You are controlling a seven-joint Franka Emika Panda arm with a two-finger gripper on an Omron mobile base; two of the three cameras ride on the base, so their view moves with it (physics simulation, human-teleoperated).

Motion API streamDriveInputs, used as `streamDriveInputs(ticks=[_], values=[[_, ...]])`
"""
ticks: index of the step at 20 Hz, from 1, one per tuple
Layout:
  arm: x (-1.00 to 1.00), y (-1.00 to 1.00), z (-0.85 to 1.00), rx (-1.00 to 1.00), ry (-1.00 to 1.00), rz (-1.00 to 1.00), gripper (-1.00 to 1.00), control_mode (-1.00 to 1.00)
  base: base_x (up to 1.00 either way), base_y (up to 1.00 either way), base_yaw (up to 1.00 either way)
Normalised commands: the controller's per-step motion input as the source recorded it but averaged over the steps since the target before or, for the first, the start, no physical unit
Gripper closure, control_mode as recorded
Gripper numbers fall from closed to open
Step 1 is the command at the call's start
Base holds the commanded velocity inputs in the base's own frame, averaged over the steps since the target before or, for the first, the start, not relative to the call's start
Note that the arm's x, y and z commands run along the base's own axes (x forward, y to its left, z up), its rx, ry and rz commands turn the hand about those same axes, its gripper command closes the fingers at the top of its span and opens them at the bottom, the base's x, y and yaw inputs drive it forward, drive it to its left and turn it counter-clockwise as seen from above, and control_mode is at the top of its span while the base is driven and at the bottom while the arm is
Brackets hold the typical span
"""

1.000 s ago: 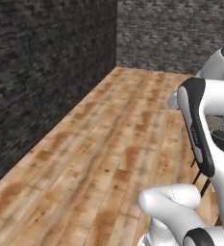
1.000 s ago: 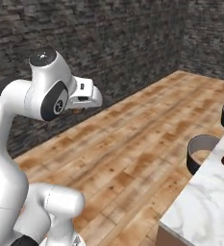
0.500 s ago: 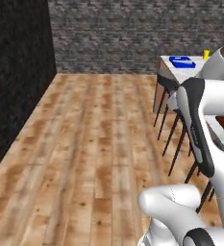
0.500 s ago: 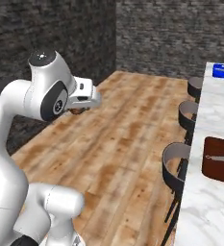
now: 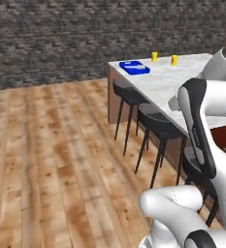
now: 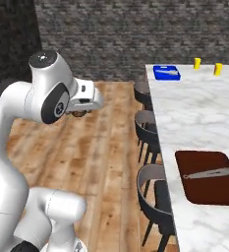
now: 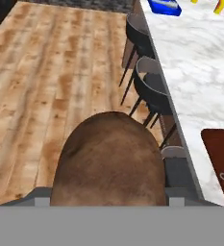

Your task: Gather the eggplant and potato from the fridge and place them on a tray on the dining counter. Then gather the fish and steak from the fridge and place them on the other tray.

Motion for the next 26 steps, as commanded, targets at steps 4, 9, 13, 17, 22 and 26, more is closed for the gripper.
streamDriveInputs(ticks=[4, 9, 13, 17, 22, 26], values=[[0.00, 0.00, 0.00, 0.00, 0.00, 0.00, 1.00, 1.00, 0.89, 0.40, -0.56], [0.00, 0.00, 0.00, 0.00, 0.00, 0.00, 1.00, 1.00, 0.55, 0.67, -0.50], [0.00, 0.00, 0.00, 0.00, 0.00, 0.00, 1.00, 1.00, 0.19, 1.00, -0.43], [0.00, 0.00, 0.00, 0.00, 0.00, 0.00, 1.00, 1.00, 0.29, 1.00, -0.47], [0.00, 0.00, 0.00, 0.00, 0.00, 0.00, 1.00, 1.00, 0.55, 1.00, -0.48], [0.00, 0.00, 0.00, 0.00, 0.00, 0.00, 1.00, 1.00, 0.59, 1.00, -0.45]])
